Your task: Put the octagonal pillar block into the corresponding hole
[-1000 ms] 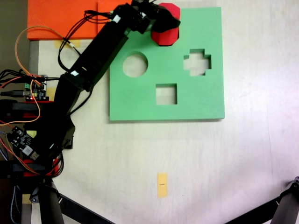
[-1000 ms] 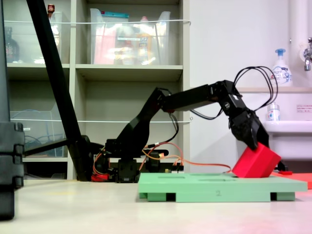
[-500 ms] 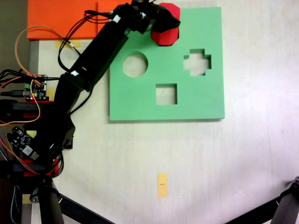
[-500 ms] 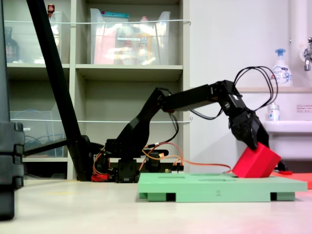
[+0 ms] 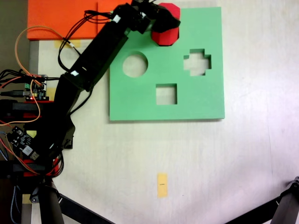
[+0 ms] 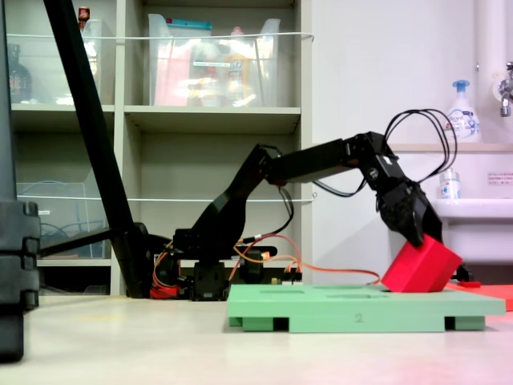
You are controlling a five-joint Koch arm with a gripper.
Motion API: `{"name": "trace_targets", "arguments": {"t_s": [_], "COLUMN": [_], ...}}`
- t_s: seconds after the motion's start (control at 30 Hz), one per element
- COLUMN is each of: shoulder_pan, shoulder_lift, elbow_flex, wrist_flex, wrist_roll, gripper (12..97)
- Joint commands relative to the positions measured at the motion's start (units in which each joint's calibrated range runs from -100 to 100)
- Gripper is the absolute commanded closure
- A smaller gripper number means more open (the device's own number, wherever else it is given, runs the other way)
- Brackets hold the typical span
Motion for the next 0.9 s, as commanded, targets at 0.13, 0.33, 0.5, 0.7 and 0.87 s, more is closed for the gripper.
{"name": "trace_targets", "arguments": {"t_s": [0.13,0.33,0.5,0.7,0.87], "shoulder_pan": [0.05,0.10,0.10,0.10,0.00], "shoulder_lift": [0.33,-0.65,-2.04,-2.60,-2.46], "elbow_flex": [0.64,0.64,0.64,0.64,0.64], "wrist_flex": [-3.27,-5.00,-7.12,-8.38,-8.09], "wrist_roll": [-0.59,-0.54,-0.39,-0.39,-0.39], "gripper": [54.6,52.7,45.4,45.4,45.6]}}
